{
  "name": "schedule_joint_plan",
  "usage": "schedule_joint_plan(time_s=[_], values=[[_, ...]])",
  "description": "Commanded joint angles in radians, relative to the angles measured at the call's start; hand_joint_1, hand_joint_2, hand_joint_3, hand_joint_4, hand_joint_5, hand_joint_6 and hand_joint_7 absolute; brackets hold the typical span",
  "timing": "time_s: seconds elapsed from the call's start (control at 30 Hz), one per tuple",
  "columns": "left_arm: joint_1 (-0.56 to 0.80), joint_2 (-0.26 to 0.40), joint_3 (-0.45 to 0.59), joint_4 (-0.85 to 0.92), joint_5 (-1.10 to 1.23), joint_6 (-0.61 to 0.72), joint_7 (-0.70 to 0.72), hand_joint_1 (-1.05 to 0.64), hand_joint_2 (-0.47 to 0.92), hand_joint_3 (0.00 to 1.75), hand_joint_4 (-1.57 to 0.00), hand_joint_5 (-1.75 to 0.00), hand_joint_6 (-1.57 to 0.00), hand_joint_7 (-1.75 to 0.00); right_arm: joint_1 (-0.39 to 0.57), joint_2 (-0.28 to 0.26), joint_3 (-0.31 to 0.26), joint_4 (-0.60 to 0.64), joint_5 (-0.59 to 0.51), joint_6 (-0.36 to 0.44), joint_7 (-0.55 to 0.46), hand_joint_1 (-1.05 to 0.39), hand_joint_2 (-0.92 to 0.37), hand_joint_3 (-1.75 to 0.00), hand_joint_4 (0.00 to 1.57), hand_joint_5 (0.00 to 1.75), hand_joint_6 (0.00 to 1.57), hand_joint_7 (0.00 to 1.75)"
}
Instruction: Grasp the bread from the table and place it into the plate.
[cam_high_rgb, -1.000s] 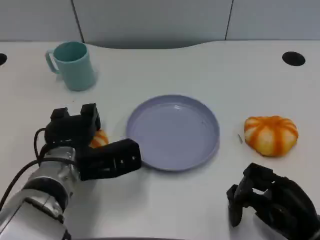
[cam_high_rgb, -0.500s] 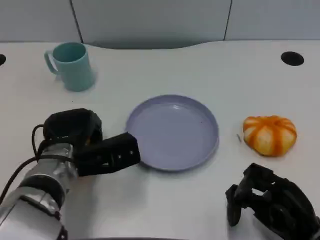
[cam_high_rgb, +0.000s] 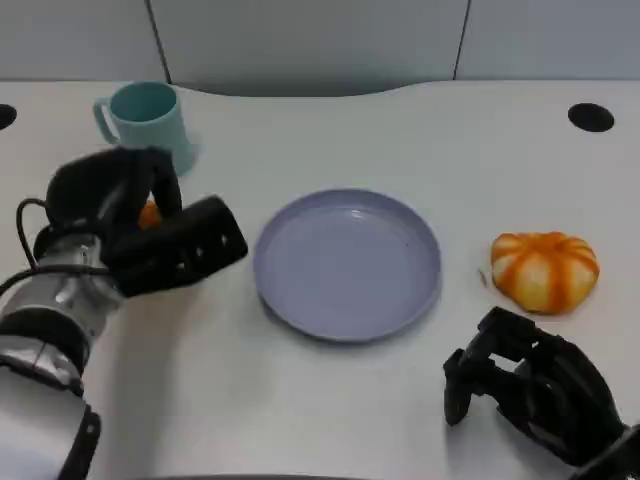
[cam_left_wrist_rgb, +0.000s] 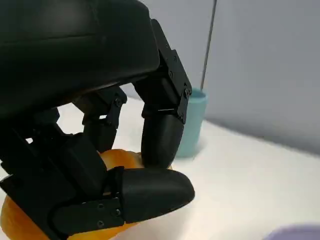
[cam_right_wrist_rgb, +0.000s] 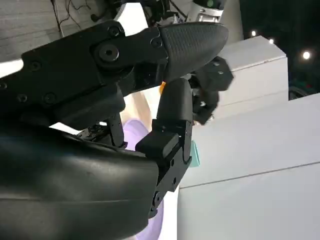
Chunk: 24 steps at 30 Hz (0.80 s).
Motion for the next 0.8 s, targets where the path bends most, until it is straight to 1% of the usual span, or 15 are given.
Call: schedule_joint_plan(time_s=[0.03,0.07,0.1,0.13,0.17,0.23,0.4,0.43,0.5,0.53,0.67,0.7,0.73,0.8], values=[[-0.027,0.01,0.044,-0.011,-0.041,-0.054,-0.001,-1.05,0.73,0.78,-0.85,-1.74,-0.7,-1.73,-0.028,-0.007,-0.02,0.053,-0.008,-0.037,-0.004,-0.71,-0.92,-0.19,0.69,1.59,0.67,1.1],[-0.031,0.007,0.053,-0.012,-0.05,-0.065,0.0,-1.05,0.78,0.66,-0.84,-1.73,-0.7,-1.69,-0.034,-0.005,-0.022,0.065,-0.01,-0.052,-0.002,-0.72,-0.92,-0.2,0.7,1.59,0.67,1.1],[-0.036,0.003,0.065,-0.014,-0.062,-0.083,0.003,-1.05,0.81,0.6,-0.84,-1.72,-0.71,-1.68,-0.042,-0.009,-0.021,0.076,-0.017,-0.056,-0.005,-0.72,-0.92,-0.21,0.7,1.6,0.67,1.1],[-0.043,-0.004,0.076,-0.017,-0.073,-0.104,0.011,-1.05,0.87,0.45,-0.83,-1.67,-0.69,-1.62,-0.045,-0.013,-0.018,0.079,-0.024,-0.057,-0.007,-0.74,-0.92,-0.21,0.7,1.6,0.68,1.11],[-0.047,-0.008,0.083,-0.019,-0.079,-0.117,0.016,-1.05,0.89,0.37,-0.83,-1.65,-0.68,-1.59,-0.047,-0.015,-0.017,0.08,-0.029,-0.056,-0.008,-0.74,-0.92,-0.21,0.7,1.6,0.68,1.11],[-0.061,-0.025,0.1,-0.023,-0.095,-0.154,0.033,-1.05,0.92,0.28,-0.82,-1.6,-0.66,-1.54,-0.057,-0.01,-0.027,0.098,-0.024,-0.051,0.002,-0.74,-0.92,-0.2,0.7,1.6,0.68,1.1],[-0.067,-0.033,0.112,-0.022,-0.099,-0.173,0.038,-1.05,0.92,0.25,-0.83,-1.57,-0.66,-1.49,-0.068,-0.007,-0.039,0.117,-0.023,-0.053,0.013,-0.73,-0.92,-0.19,0.71,1.59,0.69,1.08],[-0.081,-0.065,0.125,-0.025,-0.116,-0.198,0.028,-1.05,0.92,0.24,-0.82,-1.55,-0.68,-1.47,-0.073,-0.005,-0.039,0.127,-0.026,-0.059,0.014,-0.73,-0.92,-0.19,0.72,1.59,0.69,1.08],[-0.104,-0.121,0.146,-0.03,-0.144,-0.238,0.002,-1.05,0.92,0.19,-0.87,-1.38,-0.77,-1.26,-0.079,-0.006,-0.036,0.132,-0.031,-0.054,0.019,-0.73,-0.92,-0.19,0.73,1.59,0.69,1.07],[-0.109,-0.133,0.15,-0.03,-0.152,-0.247,-0.005,-1.05,0.92,0.18,-0.88,-1.33,-0.8,-1.2,-0.081,-0.006,-0.035,0.134,-0.032,-0.053,0.021,-0.72,-0.92,-0.19,0.73,1.59,0.69,1.06],[-0.111,-0.136,0.153,-0.027,-0.156,-0.252,-0.01,-1.05,0.92,0.17,-0.9,-1.29,-0.82,-1.15,-0.084,-0.006,-0.039,0.137,-0.035,-0.053,0.024,-0.72,-0.92,-0.19,0.74,1.59,0.69,1.06],[-0.121,-0.169,0.144,-0.028,-0.15,-0.266,-0.009,-1.05,0.92,0.17,-0.9,-1.29,-0.82,-1.15,-0.086,-0.004,-0.038,0.145,-0.041,-0.077,0.029,-0.72,-0.92,-0.19,0.74,1.59,0.69,1.06],[-0.13,-0.205,0.137,-0.029,-0.147,-0.278,-0.013,-1.05,0.92,0.14,-0.94,-1.19,-0.87,-1.04,-0.085,-0.002,-0.035,0.143,-0.047,-0.093,0.03,-0.71,-0.92,-0.22,0.71,1.59,0.68,1.06],[-0.14,-0.251,0.126,-0.029,-0.142,-0.289,-0.02,-1.05,0.92,0.12,-0.97,-1.09,-0.91,-0.93,-0.078,0.007,-0.033,0.131,-0.046,-0.105,0.031,-0.7,-0.92,-0.23,0.69,1.58,0.68,1.07]])
